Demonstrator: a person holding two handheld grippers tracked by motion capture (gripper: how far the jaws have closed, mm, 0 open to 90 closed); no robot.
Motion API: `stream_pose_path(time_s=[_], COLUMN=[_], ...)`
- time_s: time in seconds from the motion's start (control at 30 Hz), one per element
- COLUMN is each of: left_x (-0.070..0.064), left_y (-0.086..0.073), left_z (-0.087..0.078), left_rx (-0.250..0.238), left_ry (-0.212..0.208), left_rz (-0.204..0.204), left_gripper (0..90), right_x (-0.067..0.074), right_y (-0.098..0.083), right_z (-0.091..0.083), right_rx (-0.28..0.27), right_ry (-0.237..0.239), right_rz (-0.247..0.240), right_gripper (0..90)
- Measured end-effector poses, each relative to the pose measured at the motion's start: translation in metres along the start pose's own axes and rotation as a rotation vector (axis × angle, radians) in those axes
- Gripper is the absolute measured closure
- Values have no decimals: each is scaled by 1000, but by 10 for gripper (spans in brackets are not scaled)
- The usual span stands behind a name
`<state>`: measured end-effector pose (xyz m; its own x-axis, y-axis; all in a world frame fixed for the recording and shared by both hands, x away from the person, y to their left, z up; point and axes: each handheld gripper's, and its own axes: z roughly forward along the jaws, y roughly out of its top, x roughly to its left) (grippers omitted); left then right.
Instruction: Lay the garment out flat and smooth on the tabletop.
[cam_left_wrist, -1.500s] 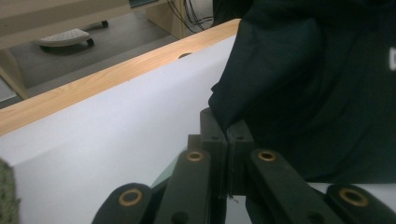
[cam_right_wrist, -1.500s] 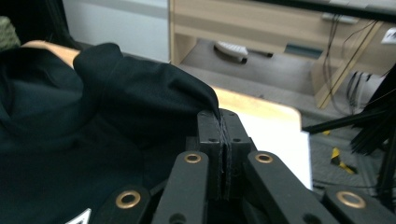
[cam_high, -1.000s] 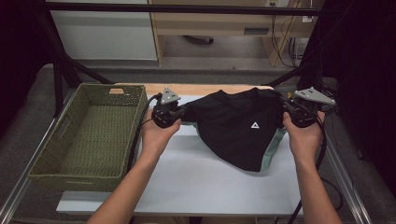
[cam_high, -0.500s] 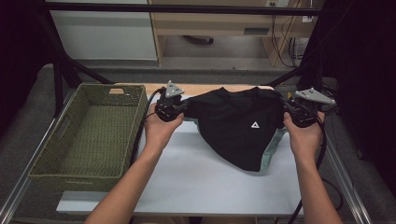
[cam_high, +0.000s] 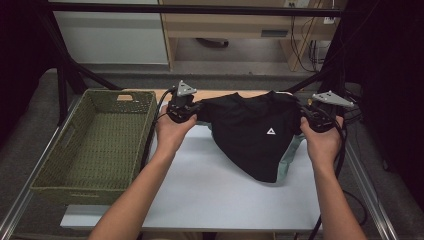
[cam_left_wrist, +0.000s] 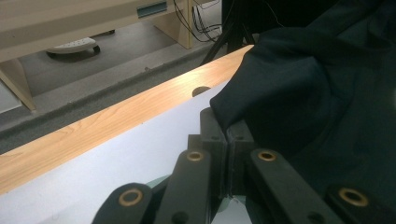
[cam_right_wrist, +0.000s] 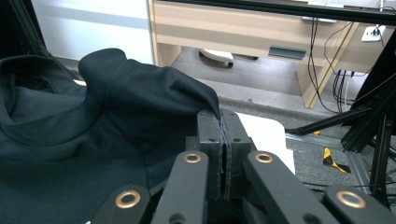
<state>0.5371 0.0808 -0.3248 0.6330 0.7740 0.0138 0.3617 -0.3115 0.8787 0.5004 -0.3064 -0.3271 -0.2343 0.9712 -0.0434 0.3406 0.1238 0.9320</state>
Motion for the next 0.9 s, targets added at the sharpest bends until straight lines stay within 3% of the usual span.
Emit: stream_pose_path(time_s=[0.13,0.3,0.43,0.7,0.8,0.9], left_x=[0,-3,1,23,25,21], left_y=[1,-2,-7,-12,-17,-21], left_z=[-1,-11,-20,-64,-78,-79], left_rx=[-3,-13,-25,-78,-68,-40], left_ry=[-2,8,38,113,114,90], left_rz=[0,5,-5,-45,-47,-37], left_gripper=[888,888,889,889,889,889], right_x=[1,3,8,37,44,46], right_y=[3,6,4,3,2,4], right_z=[-1,-14,-16,-3,-6,-13], right_rx=[-8,-33,-29,-21,-28,-42], right_ry=[2,9,24,85,99,93], right_rz=[-2,12,8,-5,-10,-15], right_gripper=[894,893,894,893,893,893])
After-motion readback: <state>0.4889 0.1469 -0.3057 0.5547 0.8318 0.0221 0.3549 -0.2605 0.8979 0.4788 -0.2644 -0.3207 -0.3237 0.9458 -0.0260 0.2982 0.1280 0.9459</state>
